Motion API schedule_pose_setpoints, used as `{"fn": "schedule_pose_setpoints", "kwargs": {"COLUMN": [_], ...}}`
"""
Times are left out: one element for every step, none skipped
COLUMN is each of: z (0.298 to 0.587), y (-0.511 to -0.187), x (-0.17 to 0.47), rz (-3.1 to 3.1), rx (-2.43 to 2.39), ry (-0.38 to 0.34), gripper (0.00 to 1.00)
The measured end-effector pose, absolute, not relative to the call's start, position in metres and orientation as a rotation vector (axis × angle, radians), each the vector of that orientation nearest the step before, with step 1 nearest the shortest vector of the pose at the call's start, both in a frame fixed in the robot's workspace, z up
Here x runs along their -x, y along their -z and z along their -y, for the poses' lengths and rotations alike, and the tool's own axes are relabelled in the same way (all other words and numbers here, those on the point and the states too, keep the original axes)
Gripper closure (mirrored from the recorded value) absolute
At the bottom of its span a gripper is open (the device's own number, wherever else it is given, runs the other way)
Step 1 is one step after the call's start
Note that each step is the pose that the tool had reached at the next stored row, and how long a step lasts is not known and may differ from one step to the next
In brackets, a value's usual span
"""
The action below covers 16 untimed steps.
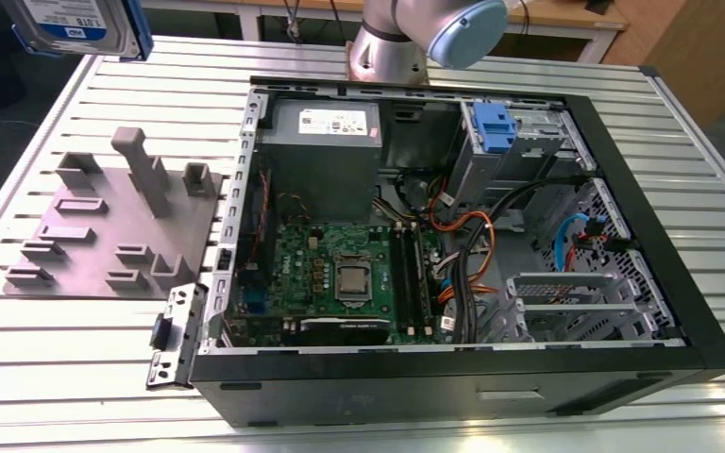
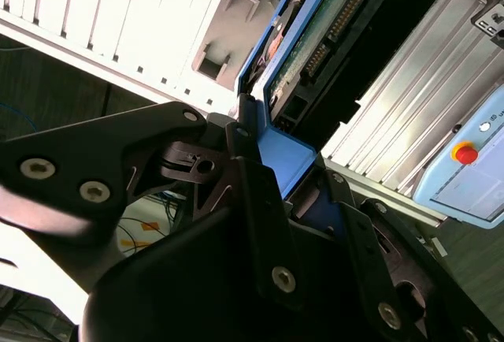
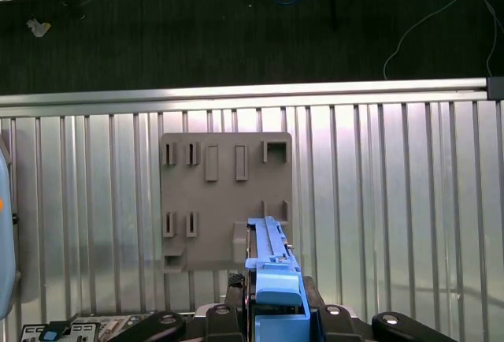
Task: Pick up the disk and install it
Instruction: 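Pick up the disk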
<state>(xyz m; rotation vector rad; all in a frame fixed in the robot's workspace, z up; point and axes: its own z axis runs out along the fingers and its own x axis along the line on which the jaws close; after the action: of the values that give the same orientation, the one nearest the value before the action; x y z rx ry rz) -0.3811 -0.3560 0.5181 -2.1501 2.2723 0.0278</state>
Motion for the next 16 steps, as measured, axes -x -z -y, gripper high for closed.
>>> {"fn": "schedule_pose_setpoints", "kwargs": {"z": [0.3560, 0.3560, 0.3560, 0.3560, 0.3560, 0.3560, 0.3560, 0.3560, 0.3560, 0.3560, 0.3560, 0.3560, 0.3560, 0.3560, 0.3560, 0.3560], "y": [-0.5181, -0.5181, -0.5181, -0.5181, -0.5181, -0.5181, -0.5181, -0.5181, -0.5181, -0.5180, -0.5181, -0.5181, -0.5181, -0.5181, -0.5181, -0.5181], "x": [0.3811, 0.3809, 0.3803, 0.3798, 0.3794, 0.3789, 0.3786, 0.3781, 0.3778, 0.3775, 0.3773, 0.3771, 0.3769, 0.3767, 0.3765, 0.3757], "rz": [-2.272, -2.272, -2.272, -2.272, -2.272, -2.272, -2.272, -2.272, -2.272, -2.272, -2.272, -2.272, -2.272, -2.272, -2.272, -2.272], "rx": [2.150, 2.150, 2.150, 2.150, 2.150, 2.150, 2.150, 2.150, 2.150, 2.150, 2.150, 2.150, 2.150, 2.150, 2.150, 2.150], "ry": [-0.028, -0.028, -0.028, -0.028, -0.028, -0.028, -0.028, -0.028, -0.028, -0.028, -0.028, -0.028, -0.028, -0.028, -0.028, -0.028], "gripper": [0.64, 0.64, 0.64, 0.64, 0.64, 0.64, 0.64, 0.64, 0.64, 0.64, 0.64, 0.64, 0.64, 0.64, 0.64, 0.64]}}
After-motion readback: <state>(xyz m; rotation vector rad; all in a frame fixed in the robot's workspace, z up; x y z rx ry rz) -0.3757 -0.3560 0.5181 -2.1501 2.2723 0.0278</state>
